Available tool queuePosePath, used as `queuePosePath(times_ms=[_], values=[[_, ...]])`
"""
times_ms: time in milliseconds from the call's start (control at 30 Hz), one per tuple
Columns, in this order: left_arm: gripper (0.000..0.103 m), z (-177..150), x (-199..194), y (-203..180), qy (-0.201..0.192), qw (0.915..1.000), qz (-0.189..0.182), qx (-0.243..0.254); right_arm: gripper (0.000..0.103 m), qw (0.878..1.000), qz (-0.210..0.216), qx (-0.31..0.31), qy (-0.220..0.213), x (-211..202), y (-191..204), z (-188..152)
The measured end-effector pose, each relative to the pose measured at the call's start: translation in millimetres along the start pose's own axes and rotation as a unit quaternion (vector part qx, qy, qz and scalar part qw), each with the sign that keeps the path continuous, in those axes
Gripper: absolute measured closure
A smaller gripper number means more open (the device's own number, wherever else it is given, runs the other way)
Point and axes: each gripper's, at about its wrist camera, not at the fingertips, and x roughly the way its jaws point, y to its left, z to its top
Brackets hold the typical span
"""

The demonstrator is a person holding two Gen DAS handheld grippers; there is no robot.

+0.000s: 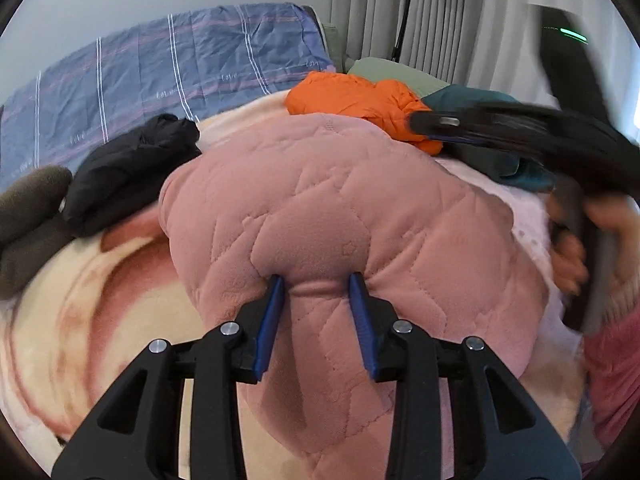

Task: Fold large clothes

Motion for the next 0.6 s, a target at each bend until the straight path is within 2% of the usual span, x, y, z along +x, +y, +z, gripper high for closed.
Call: queuePosePath(times_ms=[67, 100, 167, 233, 300, 400, 433, 467, 500, 533, 600], values=[[0.067, 3.5, -2.1, 3.6, 0.005, 0.9999, -0.007, -0.007, 0.077, 1.0, 0.006, -0.014, 0.022, -3.3, 7.8, -16.8], [0.067, 6.3, -3.4, 3.8, 0.005, 0.9999, -0.008, -0.009, 0.077, 0.999, -0.012, -0.016, 0.042, 5.9, 6.6, -29.6], [0.067, 16.5, -12.1, 7.7, -0.001, 0.999, -0.031, -0.032, 0.078, 0.999, -0.025, -0.004, 0.045, 21.3, -2.7, -44.7], [0.066, 28.4, -18.2, 9.6, -0.025, 0.9977, -0.034, -0.053, 0.077, 0.999, -0.008, 0.033, 0.043, 25.5, -15.2, -44.9], [0.063, 39.8, -15.5, 7.7, -0.04, 0.9974, -0.029, -0.053, 0.077, 0.997, 0.006, 0.051, 0.05, 25.6, -17.7, -39.5], [0.056, 46.1, 22.7, -4.1, -0.002, 0.9998, -0.002, -0.02, 0.075, 0.998, 0.007, 0.035, 0.042, 19.0, -15.0, -40.2], [0.055, 41.3, 32.9, -12.5, -0.008, 0.9997, 0.023, 0.008, 0.065, 0.998, 0.007, 0.041, 0.041, 10.8, -18.1, -41.1], [0.055, 37.4, 35.8, -20.4, -0.013, 0.9984, 0.045, 0.032, 0.045, 0.998, 0.0, 0.055, 0.041, 1.0, -22.3, -43.0], [0.055, 36.9, 34.5, -24.9, -0.014, 0.9975, 0.057, 0.041, 0.037, 0.996, -0.007, 0.083, 0.04, -13.1, -31.2, -48.8], [0.056, 37.6, 32.7, -26.0, -0.011, 0.9973, 0.06, 0.04, 0.032, 0.993, -0.001, 0.109, 0.036, -26.6, -40.3, -56.0], [0.056, 37.7, 31.0, -25.9, -0.007, 0.9967, 0.067, 0.046, 0.032, 0.985, 0.028, 0.166, 0.035, -51.4, -59.8, -77.1]])
